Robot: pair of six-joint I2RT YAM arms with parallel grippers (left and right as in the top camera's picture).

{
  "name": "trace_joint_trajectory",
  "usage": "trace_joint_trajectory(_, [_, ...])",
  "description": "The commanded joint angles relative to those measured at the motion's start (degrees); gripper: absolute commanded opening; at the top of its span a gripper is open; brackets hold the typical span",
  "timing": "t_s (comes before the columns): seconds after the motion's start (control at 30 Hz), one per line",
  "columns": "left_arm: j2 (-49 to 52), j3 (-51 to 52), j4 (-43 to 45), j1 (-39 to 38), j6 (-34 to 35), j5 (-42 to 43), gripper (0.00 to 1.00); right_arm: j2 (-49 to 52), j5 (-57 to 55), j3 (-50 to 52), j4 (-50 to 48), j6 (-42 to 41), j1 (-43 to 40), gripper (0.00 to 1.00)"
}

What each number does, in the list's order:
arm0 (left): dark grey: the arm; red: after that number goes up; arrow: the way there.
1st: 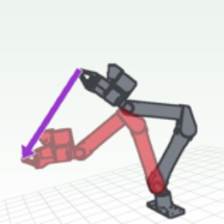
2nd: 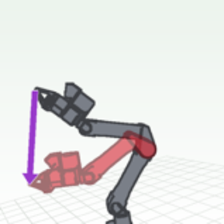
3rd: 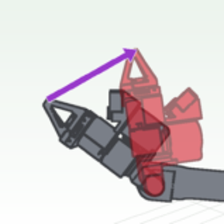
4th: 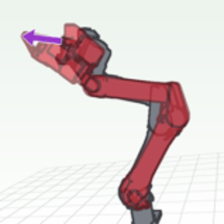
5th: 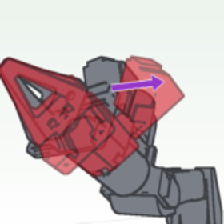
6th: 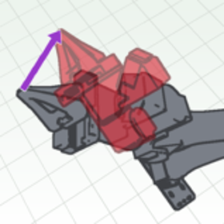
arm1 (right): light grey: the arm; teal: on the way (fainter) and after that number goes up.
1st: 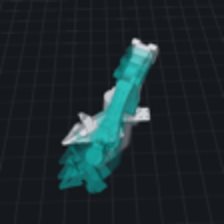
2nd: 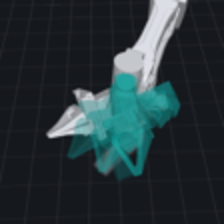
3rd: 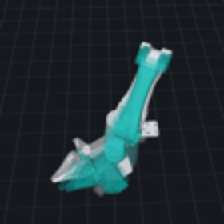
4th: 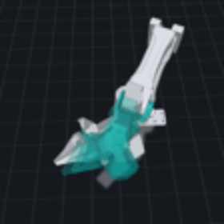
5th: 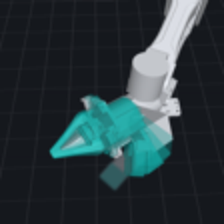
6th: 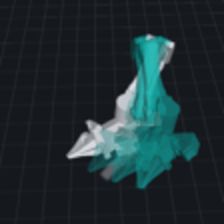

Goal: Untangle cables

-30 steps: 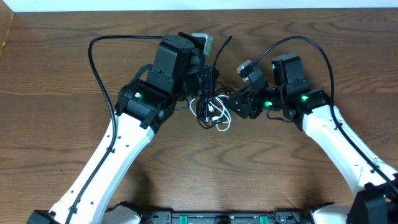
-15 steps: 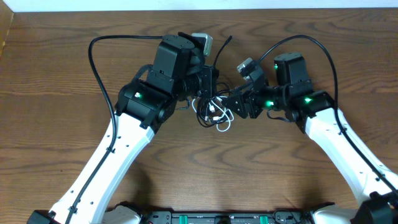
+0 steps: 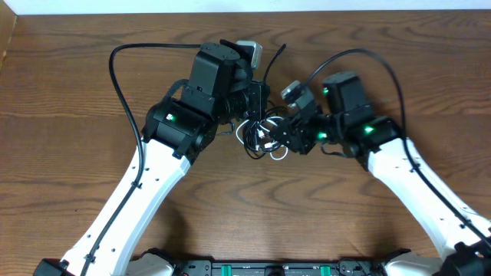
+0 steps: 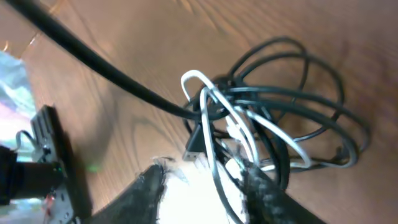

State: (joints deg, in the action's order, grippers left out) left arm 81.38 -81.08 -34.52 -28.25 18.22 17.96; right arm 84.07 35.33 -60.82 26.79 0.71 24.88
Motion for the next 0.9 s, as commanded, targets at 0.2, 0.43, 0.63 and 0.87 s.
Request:
trace_joint_trajectory(0.2, [0.2, -1.1, 0.1, 0.0, 0.3, 0.9, 0.08, 1.3, -6.5, -1.0, -0.5, 0.2, 1.8, 0.15])
trace_joint_trajectory(0.43, [0.2, -1.1, -0.5, 0.0, 0.3, 0.9, 0.08, -3.2, -6.3, -3.0, -0.2, -3.0, -0.5, 0.01])
trace_joint_trajectory(0.63, [0.2, -1.0, -2.0, 0.0, 0.3, -1.5, 0.08, -13.1, -6.3, -4.6, 0.4, -5.2, -4.8, 0.01])
trace_joint_trajectory(0.87, [0.2, -0.9, -4.7, 0.0, 0.3, -7.6, 0.08, -22.0, -6.3, -4.6, 3.3, -8.9, -11.9, 0.01])
